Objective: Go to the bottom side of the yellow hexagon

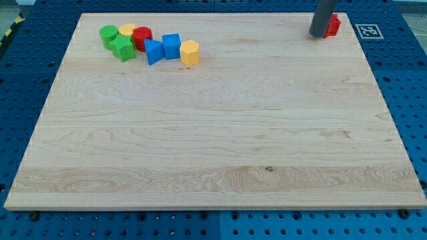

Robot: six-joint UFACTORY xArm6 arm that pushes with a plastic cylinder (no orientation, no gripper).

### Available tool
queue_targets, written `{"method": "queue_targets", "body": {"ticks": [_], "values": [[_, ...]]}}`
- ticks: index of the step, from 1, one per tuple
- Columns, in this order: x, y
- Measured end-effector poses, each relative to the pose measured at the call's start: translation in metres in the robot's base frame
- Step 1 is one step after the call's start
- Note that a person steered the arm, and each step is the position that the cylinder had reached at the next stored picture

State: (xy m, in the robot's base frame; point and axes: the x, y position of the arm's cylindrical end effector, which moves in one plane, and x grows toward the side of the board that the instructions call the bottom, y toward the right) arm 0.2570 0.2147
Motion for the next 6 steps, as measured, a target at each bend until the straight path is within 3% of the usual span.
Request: {"method": "queue_targets", "body": {"ticks": [4,6], "values": [[0.038,-0.006],[0.045,-0.061]]}}
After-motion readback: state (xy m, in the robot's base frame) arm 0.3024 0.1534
